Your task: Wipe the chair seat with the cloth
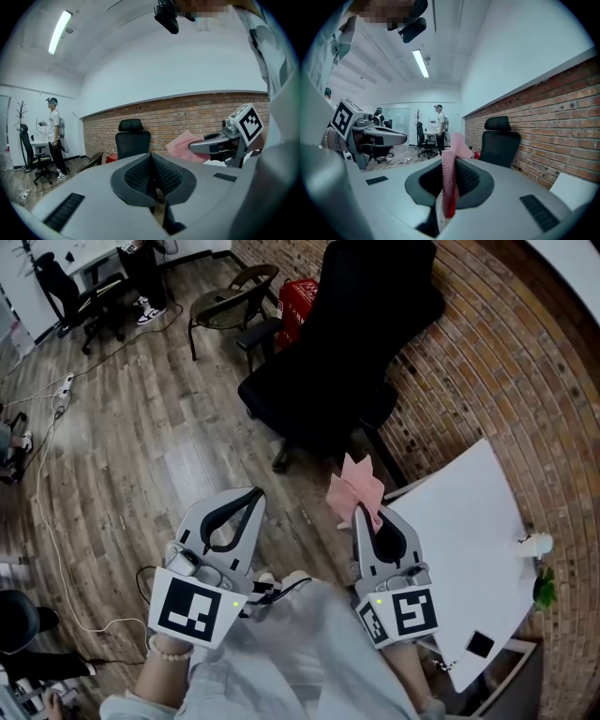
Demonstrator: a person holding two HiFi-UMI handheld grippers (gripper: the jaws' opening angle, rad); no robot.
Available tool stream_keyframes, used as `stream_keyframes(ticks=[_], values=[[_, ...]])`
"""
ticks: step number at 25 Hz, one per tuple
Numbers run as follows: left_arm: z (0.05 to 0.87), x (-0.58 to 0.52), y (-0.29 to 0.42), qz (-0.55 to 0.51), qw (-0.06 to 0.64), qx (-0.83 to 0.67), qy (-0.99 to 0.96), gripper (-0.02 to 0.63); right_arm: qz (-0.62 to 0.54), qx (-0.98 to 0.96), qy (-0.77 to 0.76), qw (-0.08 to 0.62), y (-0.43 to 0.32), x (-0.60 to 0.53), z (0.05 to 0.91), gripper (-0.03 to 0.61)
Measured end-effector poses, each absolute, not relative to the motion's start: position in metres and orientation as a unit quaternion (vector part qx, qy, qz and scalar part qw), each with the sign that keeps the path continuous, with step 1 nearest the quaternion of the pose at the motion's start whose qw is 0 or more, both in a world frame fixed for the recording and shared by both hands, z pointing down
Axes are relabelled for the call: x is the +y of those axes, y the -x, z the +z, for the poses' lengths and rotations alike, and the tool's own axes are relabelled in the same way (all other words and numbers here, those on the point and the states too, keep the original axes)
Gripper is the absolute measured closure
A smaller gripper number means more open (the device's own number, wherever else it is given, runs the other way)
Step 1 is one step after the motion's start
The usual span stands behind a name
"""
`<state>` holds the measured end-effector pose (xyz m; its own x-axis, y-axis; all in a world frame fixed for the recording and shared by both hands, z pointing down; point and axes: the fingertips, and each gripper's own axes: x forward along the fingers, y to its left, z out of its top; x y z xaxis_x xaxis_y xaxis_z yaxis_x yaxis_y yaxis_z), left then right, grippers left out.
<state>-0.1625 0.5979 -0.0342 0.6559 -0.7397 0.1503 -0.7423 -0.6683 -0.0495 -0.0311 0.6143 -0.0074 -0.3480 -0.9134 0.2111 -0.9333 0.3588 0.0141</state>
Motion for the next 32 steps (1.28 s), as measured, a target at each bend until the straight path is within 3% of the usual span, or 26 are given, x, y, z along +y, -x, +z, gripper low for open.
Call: stream_keyframes(ticks=[15,23,32], values=[[-0.041,0.563,0.168,0.073,-0.019,-0.412,-0.908,0.595,0.039,-0.83,-0.551,0.083,0.043,0.574,-0.011,0.523],[-0.035,0.476,0.15,0.074,-0.032,-0.421,-0.904,0.595,0.043,-0.839,-0.536,0.076,0.028,0.477,0.002,0.523],[-0.021,0.335,0.118,0.075,0.009,-0.449,-0.89,0.595,0.061,-0.851,-0.514,0.083,-0.007,0.333,0.019,0.523]])
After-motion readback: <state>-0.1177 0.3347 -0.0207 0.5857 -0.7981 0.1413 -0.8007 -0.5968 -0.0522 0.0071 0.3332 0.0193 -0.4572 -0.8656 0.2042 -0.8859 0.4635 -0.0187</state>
